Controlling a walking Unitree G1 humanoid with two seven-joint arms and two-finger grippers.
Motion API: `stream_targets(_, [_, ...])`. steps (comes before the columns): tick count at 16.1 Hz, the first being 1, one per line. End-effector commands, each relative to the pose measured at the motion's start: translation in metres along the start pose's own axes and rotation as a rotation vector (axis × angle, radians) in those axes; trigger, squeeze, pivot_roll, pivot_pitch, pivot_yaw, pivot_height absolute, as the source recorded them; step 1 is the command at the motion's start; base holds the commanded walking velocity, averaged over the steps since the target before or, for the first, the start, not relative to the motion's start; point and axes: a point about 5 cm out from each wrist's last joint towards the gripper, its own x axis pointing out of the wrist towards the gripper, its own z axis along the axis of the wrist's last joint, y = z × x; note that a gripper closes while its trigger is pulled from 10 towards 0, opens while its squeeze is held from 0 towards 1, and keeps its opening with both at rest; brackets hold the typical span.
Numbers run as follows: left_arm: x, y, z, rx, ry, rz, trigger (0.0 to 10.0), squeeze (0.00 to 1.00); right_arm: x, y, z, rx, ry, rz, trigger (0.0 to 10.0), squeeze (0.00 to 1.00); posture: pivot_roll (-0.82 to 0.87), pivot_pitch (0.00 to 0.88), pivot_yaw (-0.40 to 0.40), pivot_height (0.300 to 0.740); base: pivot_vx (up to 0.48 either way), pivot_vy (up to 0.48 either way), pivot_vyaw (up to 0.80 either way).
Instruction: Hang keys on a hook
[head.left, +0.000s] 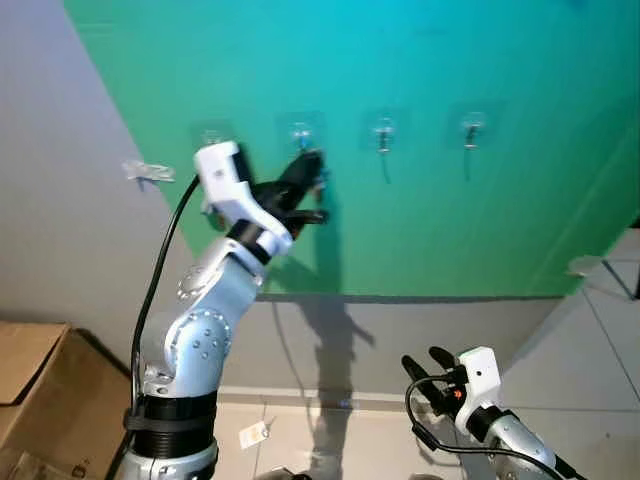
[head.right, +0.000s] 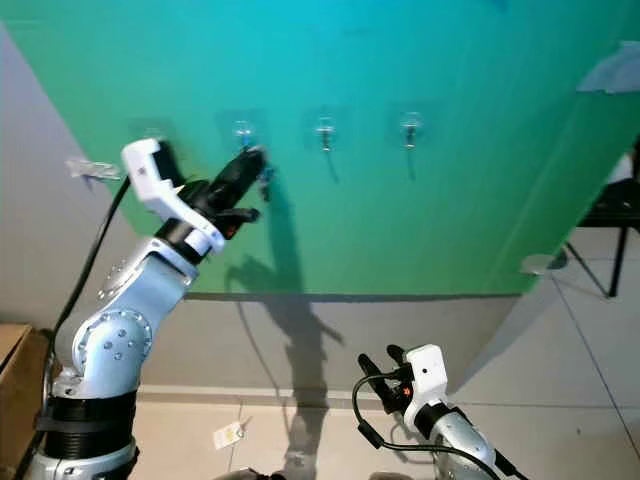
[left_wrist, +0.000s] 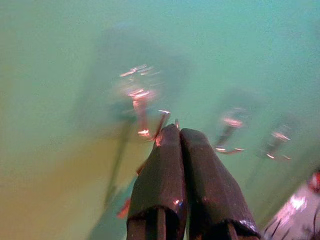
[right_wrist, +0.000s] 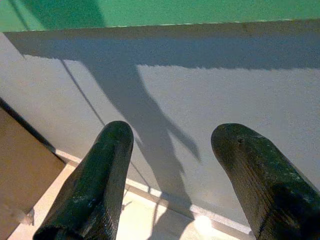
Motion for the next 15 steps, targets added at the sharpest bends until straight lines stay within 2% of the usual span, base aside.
stream_targets(1, [0.003,-0.014,0.01,0.087,-0.011,-0.099,0.0,1.0,0.005,0.0,0.006,-0.032,-0.012,0.029,10.0,0.0,-0.15,0.0,0.117,0.74,0.0,0.0,0.0])
stream_targets(3, [0.001,-0.019,0.011,0.121,0.004,-0.158,0.0,1.0,0.007,0.0,0.007,-0.035,0.006,0.04,10.0,0.0,-0.15,0.0,0.115,0.74,0.0,0.0,0.0])
stream_targets(4, [0.0,-0.02,0.015,0.115,-0.008,-0.186,0.0,1.0,0.021,-0.003,0.018,-0.059,0.039,0.061,10.0,0.0,-0.15,0.0,0.114,0.74,0.0,0.0,0.0])
stream_targets(6, [-0.002,-0.019,0.024,0.106,-0.037,-0.24,0.0,1.0,0.033,-0.008,0.036,-0.089,0.03,0.095,10.0,0.0,-0.15,0.0,0.11,0.74,0.0,0.0,0.0])
stream_targets(9, [-0.004,-0.016,0.037,0.128,-0.064,-0.297,0.0,1.0,0.039,-0.016,0.05,-0.086,0.001,0.087,10.0,0.0,-0.15,0.0,0.107,0.74,0.0,0.0,0.0])
stream_targets(13, [-0.006,-0.013,0.044,0.167,-0.067,-0.323,0.0,1.0,0.028,-0.02,0.043,-0.047,-0.023,0.068,10.0,0.0,-0.15,0.0,0.11,0.74,0.0,0.0,0.0])
stream_targets(15, [-0.008,-0.015,0.044,0.136,-0.062,-0.37,0.0,1.0,0.029,-0.023,0.048,-0.025,-0.045,0.065,10.0,0.0,-0.15,0.0,0.113,0.74,0.0,0.0,0.0])
